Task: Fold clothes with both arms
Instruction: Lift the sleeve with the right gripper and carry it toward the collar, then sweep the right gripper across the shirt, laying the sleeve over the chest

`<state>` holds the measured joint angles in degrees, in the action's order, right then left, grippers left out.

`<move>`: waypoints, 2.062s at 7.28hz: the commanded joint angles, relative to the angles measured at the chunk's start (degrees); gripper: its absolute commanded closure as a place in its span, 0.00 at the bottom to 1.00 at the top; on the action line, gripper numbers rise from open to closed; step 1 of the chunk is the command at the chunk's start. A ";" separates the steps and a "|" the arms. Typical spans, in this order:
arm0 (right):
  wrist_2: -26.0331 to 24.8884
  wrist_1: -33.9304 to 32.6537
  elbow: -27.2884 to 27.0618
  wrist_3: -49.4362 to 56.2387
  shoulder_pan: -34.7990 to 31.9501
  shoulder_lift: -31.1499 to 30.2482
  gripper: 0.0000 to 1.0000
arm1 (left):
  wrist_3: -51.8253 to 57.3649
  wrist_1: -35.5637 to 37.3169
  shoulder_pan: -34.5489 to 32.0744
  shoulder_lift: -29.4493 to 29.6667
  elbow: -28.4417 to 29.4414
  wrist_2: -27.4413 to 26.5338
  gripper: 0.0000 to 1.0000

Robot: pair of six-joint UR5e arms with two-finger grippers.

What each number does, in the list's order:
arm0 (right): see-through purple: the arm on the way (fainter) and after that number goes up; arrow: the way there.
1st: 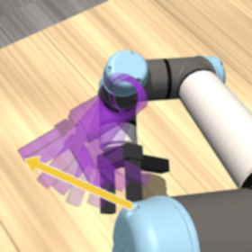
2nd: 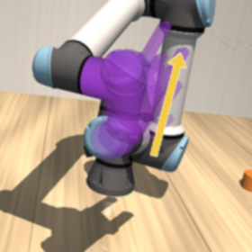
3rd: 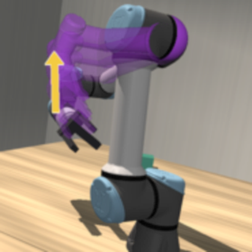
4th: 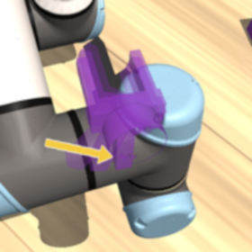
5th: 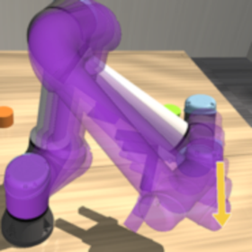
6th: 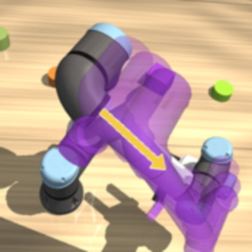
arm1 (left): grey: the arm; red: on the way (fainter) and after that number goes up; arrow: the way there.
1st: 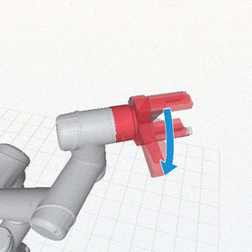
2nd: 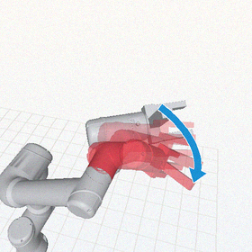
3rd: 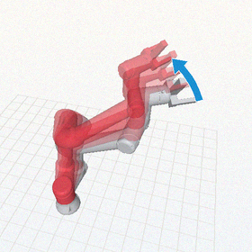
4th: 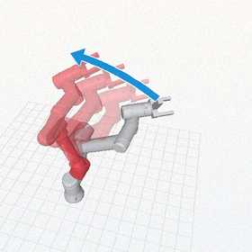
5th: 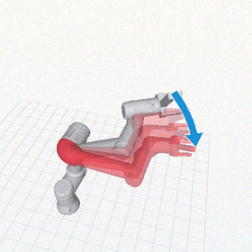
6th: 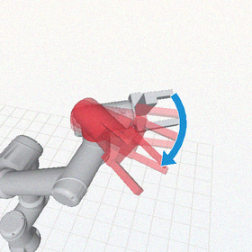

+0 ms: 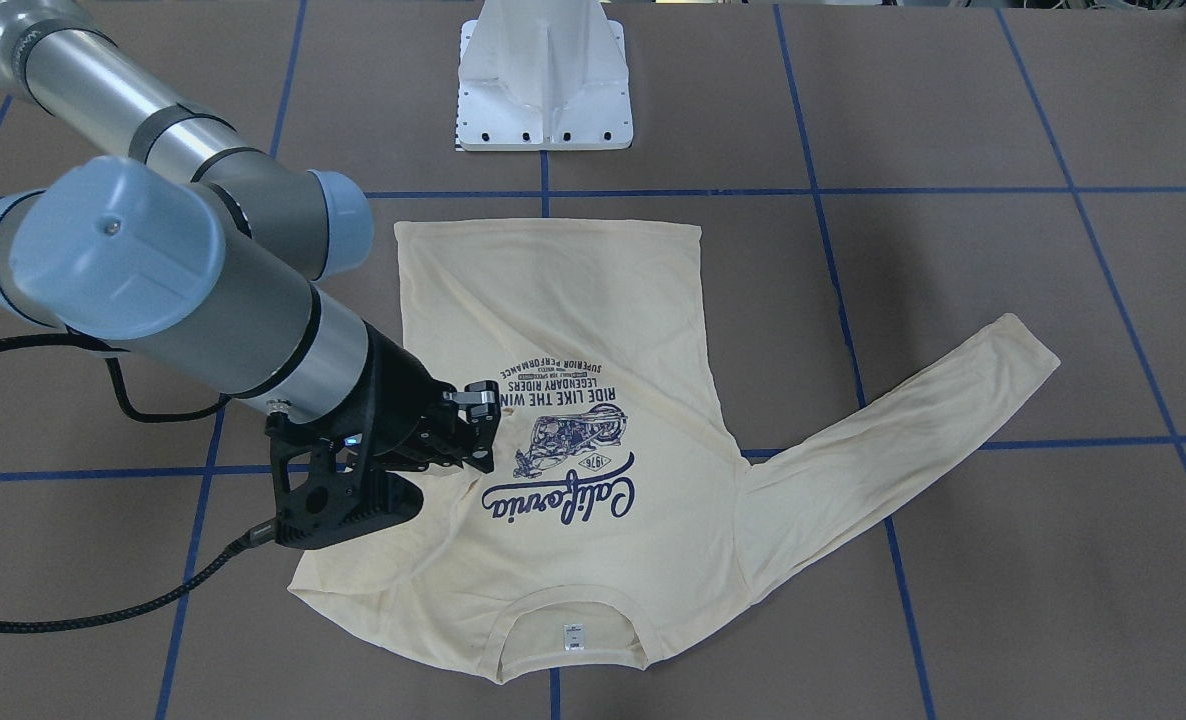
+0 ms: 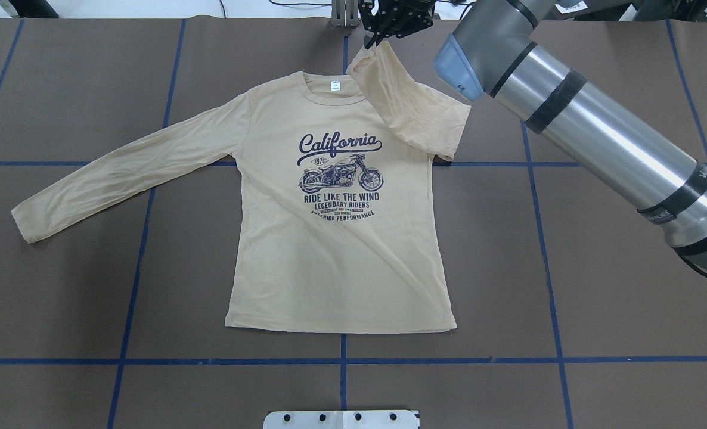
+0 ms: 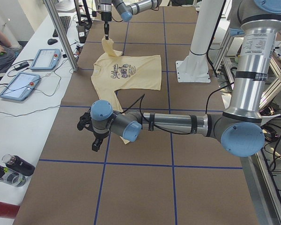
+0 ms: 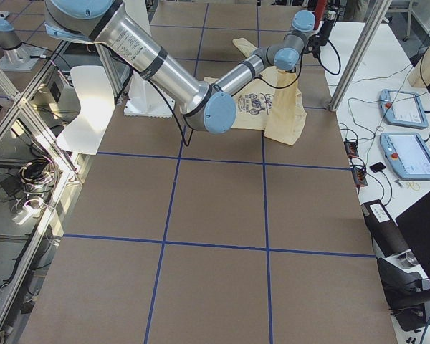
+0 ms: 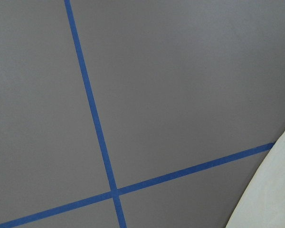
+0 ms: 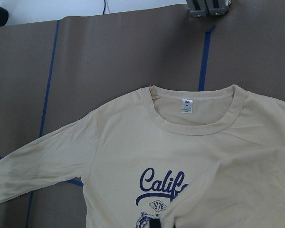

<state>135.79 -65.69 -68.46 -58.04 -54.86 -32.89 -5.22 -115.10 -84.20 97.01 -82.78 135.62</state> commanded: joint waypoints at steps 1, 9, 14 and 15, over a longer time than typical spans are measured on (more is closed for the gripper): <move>-1.84 -0.05 1.31 -0.49 0.90 2.12 1.00 | 0.03 -0.65 0.00 0.46 1.39 0.00 0.00; -15.52 0.38 3.06 -1.46 10.80 5.02 1.00 | -0.06 -4.96 0.00 0.90 5.78 0.00 0.00; -23.54 7.06 19.92 -2.25 15.21 13.10 1.00 | -0.06 -4.96 0.00 1.34 6.22 0.00 0.00; -26.43 8.89 21.86 -2.43 16.35 13.37 1.00 | -0.06 -4.96 0.00 1.69 6.75 0.00 0.00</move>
<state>112.50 -58.75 -49.92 -60.27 -39.82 -20.72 -5.27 -120.06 -84.20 98.39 -76.50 135.62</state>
